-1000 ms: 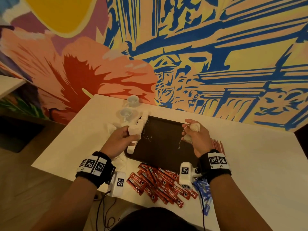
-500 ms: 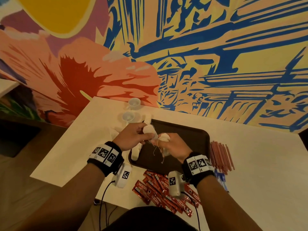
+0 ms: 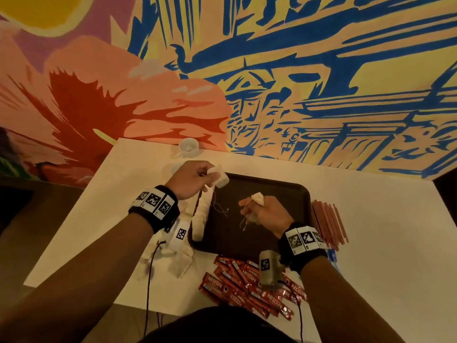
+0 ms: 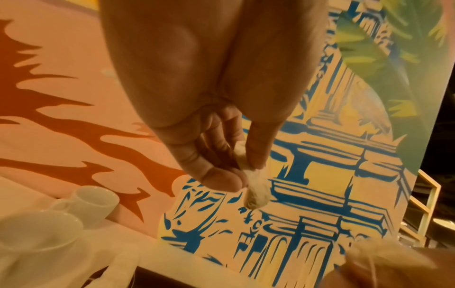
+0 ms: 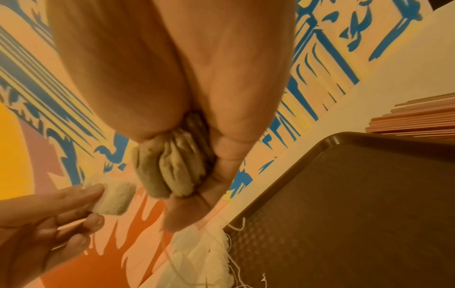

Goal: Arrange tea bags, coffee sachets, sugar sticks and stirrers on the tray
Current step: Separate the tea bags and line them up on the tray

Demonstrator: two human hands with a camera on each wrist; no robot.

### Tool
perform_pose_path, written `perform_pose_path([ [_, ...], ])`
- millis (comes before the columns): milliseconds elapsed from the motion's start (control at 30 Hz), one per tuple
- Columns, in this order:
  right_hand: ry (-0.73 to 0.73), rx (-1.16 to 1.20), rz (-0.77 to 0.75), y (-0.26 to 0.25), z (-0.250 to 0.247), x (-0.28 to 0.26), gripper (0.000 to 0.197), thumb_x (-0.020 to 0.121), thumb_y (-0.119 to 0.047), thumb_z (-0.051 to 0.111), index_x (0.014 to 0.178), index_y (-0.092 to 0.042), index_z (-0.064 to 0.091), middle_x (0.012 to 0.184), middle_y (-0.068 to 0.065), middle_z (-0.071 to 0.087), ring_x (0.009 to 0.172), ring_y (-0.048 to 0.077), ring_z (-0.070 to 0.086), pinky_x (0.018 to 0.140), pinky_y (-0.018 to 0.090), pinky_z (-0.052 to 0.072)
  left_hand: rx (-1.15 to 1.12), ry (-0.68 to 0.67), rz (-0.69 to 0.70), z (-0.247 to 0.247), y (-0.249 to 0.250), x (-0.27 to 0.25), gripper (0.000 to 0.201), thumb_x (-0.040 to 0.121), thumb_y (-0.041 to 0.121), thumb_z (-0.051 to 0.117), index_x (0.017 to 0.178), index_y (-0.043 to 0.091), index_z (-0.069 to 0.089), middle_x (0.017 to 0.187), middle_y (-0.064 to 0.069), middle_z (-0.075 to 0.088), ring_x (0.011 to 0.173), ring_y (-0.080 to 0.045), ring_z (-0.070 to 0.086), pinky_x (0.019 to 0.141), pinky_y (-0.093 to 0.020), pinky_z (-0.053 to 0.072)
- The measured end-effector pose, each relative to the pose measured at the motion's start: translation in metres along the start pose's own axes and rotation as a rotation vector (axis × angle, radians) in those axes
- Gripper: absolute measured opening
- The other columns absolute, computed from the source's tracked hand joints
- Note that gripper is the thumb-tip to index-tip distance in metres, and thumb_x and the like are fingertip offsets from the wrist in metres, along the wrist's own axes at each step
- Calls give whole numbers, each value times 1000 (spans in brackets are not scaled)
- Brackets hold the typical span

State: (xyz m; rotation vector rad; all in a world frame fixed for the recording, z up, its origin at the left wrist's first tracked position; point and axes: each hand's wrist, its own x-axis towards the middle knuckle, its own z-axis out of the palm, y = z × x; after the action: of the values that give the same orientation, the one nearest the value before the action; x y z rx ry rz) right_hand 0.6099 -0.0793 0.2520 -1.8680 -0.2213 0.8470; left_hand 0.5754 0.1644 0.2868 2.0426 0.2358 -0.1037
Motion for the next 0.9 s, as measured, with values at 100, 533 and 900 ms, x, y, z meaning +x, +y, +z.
perform_pose_path([
  [100,53,94,50,4,-3,9,21,104,-9,51,102,-10,72,99,12,70,86,18,68,77,34,61,66,10,-12,-2,-18,32,17,98,16,62,106,2,66,93,-14,69,74,-17,65,67,-31,57],
  [533,168,116,90,23,3,52,22,103,-28,56,101,-12,71,89,6,67,80,16,67,65,32,61,431,-104,-69,16,-91,128,23,101,19,52,113,5,67,114,-17,69,93,-36,67,80,-34,51],
  [900,227,137,118,34,1,88,17,102,-34,57,97,-22,69,102,12,69,84,21,68,70,39,62,656,-262,-55,42,-115,192,31,101,20,51,125,8,66,130,-14,62,118,-35,57,92,-34,43],
])
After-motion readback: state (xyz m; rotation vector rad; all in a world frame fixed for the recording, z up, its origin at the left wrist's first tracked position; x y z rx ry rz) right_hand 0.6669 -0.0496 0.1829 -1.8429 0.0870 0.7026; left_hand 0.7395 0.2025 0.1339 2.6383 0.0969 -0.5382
